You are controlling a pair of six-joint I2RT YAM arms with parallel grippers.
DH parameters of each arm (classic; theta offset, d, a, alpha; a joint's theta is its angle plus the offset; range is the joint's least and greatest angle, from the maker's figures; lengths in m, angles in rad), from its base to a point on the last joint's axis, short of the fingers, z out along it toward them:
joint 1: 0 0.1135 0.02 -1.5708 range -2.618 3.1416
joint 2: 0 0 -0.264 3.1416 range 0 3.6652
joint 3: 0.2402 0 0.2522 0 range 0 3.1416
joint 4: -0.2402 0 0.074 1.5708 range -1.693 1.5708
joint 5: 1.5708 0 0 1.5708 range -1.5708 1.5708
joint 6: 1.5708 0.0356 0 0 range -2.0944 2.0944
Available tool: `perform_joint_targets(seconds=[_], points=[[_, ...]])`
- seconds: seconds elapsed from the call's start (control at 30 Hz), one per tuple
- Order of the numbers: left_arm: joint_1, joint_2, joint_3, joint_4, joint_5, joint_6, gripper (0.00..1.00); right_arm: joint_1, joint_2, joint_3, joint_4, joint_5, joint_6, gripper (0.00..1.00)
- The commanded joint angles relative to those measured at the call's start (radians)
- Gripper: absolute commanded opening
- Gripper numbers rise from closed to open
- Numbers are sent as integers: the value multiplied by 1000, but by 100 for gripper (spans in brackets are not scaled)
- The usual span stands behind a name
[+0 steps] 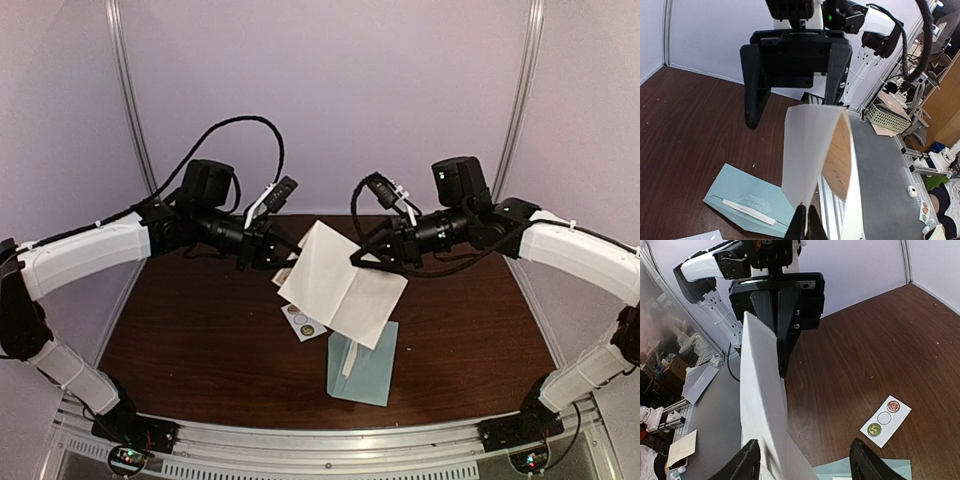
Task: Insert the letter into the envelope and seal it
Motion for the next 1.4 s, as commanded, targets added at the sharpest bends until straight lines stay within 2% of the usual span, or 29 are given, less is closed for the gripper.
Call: perform_joint_targets(seconds=[0.0,0.23,0.43,0.6,0.8,0.9,1.0,1.37], points=[[-2,10,34,-3,29,9,0,3,3,17,-41,-94,-32,58],[-6,12,37,-3,37,1,0,6,-4,-5,-26,-141,-23,30],[-12,11,36,4,15,-8,0,7,-7,-27,30,-116,15,1],[-11,-40,-6,78,-113,-58,38,6,-39,-73,125,17,78,0],[-10,-179,-147,299,-259,-187,62,-14,-88,-143,240,261,179,0],[-10,-255,-213,409,-315,-244,70,-31,-92,-155,247,367,210,0],[-10,-298,-268,505,-358,-310,73,-36,-95,-165,274,416,235,0],[-15,-272,-406,773,-431,-498,77,-23,-182,-287,717,218,418,0]])
